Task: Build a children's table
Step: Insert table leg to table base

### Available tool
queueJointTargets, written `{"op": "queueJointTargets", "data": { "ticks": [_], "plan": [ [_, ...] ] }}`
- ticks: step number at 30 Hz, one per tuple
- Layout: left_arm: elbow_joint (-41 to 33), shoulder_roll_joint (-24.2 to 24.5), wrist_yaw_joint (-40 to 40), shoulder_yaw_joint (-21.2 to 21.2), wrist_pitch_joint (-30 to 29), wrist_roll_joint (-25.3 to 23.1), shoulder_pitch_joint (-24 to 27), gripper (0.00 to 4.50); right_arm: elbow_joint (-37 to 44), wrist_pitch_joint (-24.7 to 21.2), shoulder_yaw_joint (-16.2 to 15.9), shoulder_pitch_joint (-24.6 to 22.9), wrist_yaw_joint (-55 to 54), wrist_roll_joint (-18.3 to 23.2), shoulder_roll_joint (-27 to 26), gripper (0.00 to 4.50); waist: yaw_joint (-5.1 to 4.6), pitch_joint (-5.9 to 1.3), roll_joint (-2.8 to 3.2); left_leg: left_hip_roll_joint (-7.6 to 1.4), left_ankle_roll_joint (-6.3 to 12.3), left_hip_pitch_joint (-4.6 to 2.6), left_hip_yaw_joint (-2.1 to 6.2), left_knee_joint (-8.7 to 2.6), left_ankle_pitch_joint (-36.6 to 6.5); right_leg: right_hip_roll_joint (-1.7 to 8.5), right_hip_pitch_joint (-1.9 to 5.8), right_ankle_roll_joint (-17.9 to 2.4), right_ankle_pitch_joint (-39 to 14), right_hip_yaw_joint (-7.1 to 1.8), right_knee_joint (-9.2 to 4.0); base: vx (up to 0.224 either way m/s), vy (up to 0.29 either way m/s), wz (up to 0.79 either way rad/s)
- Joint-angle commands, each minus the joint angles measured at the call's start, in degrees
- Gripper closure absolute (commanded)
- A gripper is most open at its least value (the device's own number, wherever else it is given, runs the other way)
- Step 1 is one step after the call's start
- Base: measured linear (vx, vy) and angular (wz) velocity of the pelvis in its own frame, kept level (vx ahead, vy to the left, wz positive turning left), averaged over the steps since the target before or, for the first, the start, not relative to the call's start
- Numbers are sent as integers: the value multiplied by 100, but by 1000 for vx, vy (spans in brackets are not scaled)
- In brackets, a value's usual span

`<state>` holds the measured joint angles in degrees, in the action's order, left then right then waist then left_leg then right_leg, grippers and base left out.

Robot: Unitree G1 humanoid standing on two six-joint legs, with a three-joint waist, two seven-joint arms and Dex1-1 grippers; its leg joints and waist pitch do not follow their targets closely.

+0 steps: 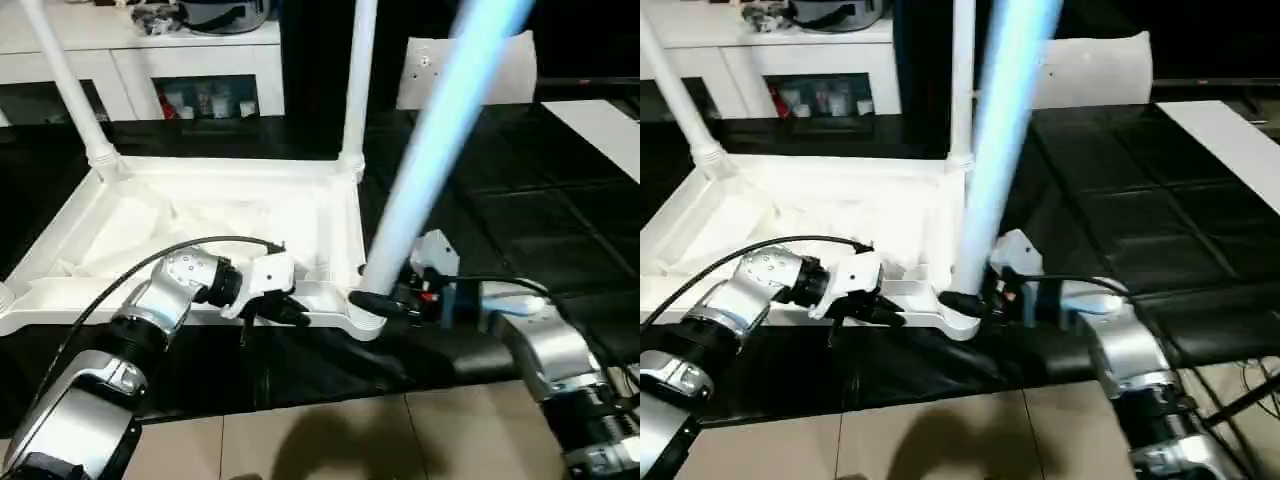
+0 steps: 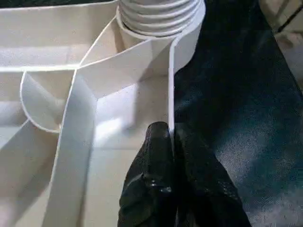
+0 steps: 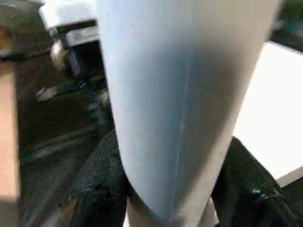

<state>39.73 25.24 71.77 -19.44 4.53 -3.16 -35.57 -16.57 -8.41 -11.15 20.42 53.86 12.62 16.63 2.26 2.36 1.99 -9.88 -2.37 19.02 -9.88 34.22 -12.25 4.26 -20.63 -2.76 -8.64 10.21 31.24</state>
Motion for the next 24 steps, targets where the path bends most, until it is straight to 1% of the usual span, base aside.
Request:
{"op": "queueJointTargets", "data": {
  "ticks": [1, 2, 3, 4, 5, 6, 7, 8, 9, 10, 11, 12, 13, 14, 15, 16, 17, 18, 19, 20, 21, 23, 24],
  "plan": [
    [-581, 34, -856, 520, -483, 160, 50, 450, -620, -174, -209, -191, -512, -344, -232, 261, -65, -203, 41, -419, -63, -82, 271, -448, -2302, 660, 152, -71, -3500, -328, -618, 0, 0, 0],
    [-625, 30, -879, 534, -522, 167, 77, 450, -635, -173, -193, -184, -552, -345, -250, 261, -98, -210, 47, -426, -90, -64, 288, -449, -2338, 676, 172, -59, -3503, -326, -594, 0, 0, 0],
    [-1070, -18, -1141, 661, -897, 204, 344, 450, -795, -136, -48, -97, -942, -371, -424, 261, -153, -203, 61, -450, -115, -56, 310, -456, -2429, 685, 176, -49, -3536, -312, -590, 0, 0, 0],
    [-1171, -40, -1211, 684, -982, 204, 406, 450, -842, -129, -9, -68, -1032, -370, -474, 261, -197, -182, 66, -440, -104, -52, 316, -463, -2506, 659, 159, -33, -3578, -292, -614, 0, 0, 0],
    [-1276, -63, -1284, 708, -1069, 205, 470, 450, -891, -121, 32, -39, -1127, -370, -525, 261, -261, -179, 62, -425, -104, -82, 318, -446, -2633, 649, 130, 2, -3641, -295, -637, 0, 0, 0],
    [-1605, -162, -1478, 771, -1352, 212, 655, 450, -1062, -116, 163, 76, -1427, -359, -690, 261, -292, -186, 51, -422, -102, -65, 327, -448, -2647, 656, 145, -14, -3629, -292, -621, 0, 0, 0],
    [-1885, -276, -1640, 829, -1601, 226, 796, 450, -1213, -81, 246, 179, -1663, -375, -812, 261, -383, -188, 54, -442, -106, -41, 338, -461, -2674, 676, 152, -103, -3500, -312, -602, 0, 0, 0],
    [-2071, -349, -1738, 849, -1753, 223, 875, 450, -1331, -25, 279, 254, -1815, -405, -879, 261, -408, -180, 30, -427, -75, -25, 336, -455, -2652, 664, 145, -94, -3523, -313, -612, 0, 0, 0],
    [-2253, -425, -1828, 853, -1890, 210, 946, 450, -1453, 20, 317, 333, -1981, -428, -950, 261, -440, -196, 47, -416, -65, -22, 327, -440, -2577, 684, 145, -155, -3471, -336, -586, 0, 0, 0],
    [-2470, -498, -1932, 844, -2067, 192, 1017, 450, -1590, 66, 365, 420, -2168, -451, -1027, 261, -456, -190, 47, -402, -26, -10, 314, -437, -2517, 676, 137, -163, -3472, -348, -603, 0, 0, 0],
    [-2522, -512, -1958, 842, -2117, 188, 1032, 450, -1618, 74, 378, 437, -2207, -457, -1043, 261, -468, -204, 27, -385, 40, 12, 301, -427, -2361, 674, 143, -191, -3396, -366, -585, 0, 0, 0],
    [-2559, -522, -1976, 842, -2154, 185, 1042, 450, -1637, 79, 387, 450, -2234, -461, -1055, 261, -471, -210, 28, -384, 73, 38, 296, -429, -2269, 673, 155, -212, -3331, -381, -574, 0, 0, 0],
    [-2659, -600, -2064, 832, -2237, 166, 1052, 450, -1752, 63, 444, 529, -2354, -437, -1124, 261, -462, -233, -13, -391, 153, 58, 275, -426, -2064, 675, 149, -259, -3178, -412, -564, 0, 0, 0],
    [-2824, -685, -2160, 817, -2375, 164, 1083, 450, -1881, 58, 505, 616, -2486, -421, -1206, 261, -447, -232, 16, -414, 174, 58, 276, -435, -1977, 672, 145, -349, -3030, -427, -528, 0, 0, 0],
    [-2936, -752, -2221, 805, -2476, 176, 1102, 450, -1976, 55, 541, 680, -2579, -418, -1260, 261, -446, -232, 13, -412, 189, 73, 275, -437, -1924, 654, 150, -364, -2959, -423, -520, 0, 0, 0],
    [-3047, -805, -2290, 777, -2588, 170, 1118, 450, -2073, 50, 541, 747, -2603, -421, -1309, 261, -455, -250, -30, -422, 207, 96, 264, -438, -1831, 655, 170, -418, -2833, -435, -495, 0, 0, 0],
    [-3063, -813, -2304, 763, -2602, 160, 1119, 450, -2089, 46, 535, 760, -2599, -423, -1322, 261, -437, -254, -13, -414, 231, 111, 270, -434, -1768, 657, 176, -428, -2805, -433, -479, 0, 0, 0],
    [-3119, -804, -2319, 706, -2681, 98, 1141, 450, -2167, 68, 533, 800, -2610, -452, -1364, 261, -418, -266, -11, -425, 271, 118, 257, -430, -1564, 660, 169, -468, -2605, -460, -461, 0, 0, 0],
    [-3103, -767, -2336, 663, -2681, 32, 1135, 450, -2190, 61, 522, 809, -2595, -462, -1377, 261, -414, -268, -8, -433, 276, 130, 262, -436, -1512, 656, 175, -491, -2525, -464, -445, 0, 0, 0],
    [-3082, -725, -2337, 627, -2683, -20, 1124, 450, -2198, 32, 504, 809, -2599, -484, -1379, 261, -415, -286, -13, -443, 301, 154, 262, -436, -1377, 659, 197, -542, -2315, -475, -410, 0, 0, 0],
    [-3080, -722, -2337, 624, -2683, -23, 1123, 450, -2198, 30, 503, 809, -2600, -486, -1379, 261, -413, -291, -8, -457, 324, 148, 260, -440, -1280, 645, 189, -596, -2111, -486, -381, 0, 0, 0],
    [-3011, -661, -2378, 606, -2689, -79, 1090, 450, -2204, -133, 568, 800, -2611, -403, -1422, 261, -409, -290, 8, -460, 328, 139, 251, -444, -1283, 641, 192, -665, -2001, -495, -361, 0, 0, 0],
    [-2998, -647, -2402, 605, -2700, -91, 1081, 450, -2220, -174, 613, 804, -2604, -352, -1446, 261, -411, -280, 7, -454, 304, 135, 242, -444, -1367, 648, 188, -676, -2074, -498, -379, 0, 0, 0]
  ]
}}
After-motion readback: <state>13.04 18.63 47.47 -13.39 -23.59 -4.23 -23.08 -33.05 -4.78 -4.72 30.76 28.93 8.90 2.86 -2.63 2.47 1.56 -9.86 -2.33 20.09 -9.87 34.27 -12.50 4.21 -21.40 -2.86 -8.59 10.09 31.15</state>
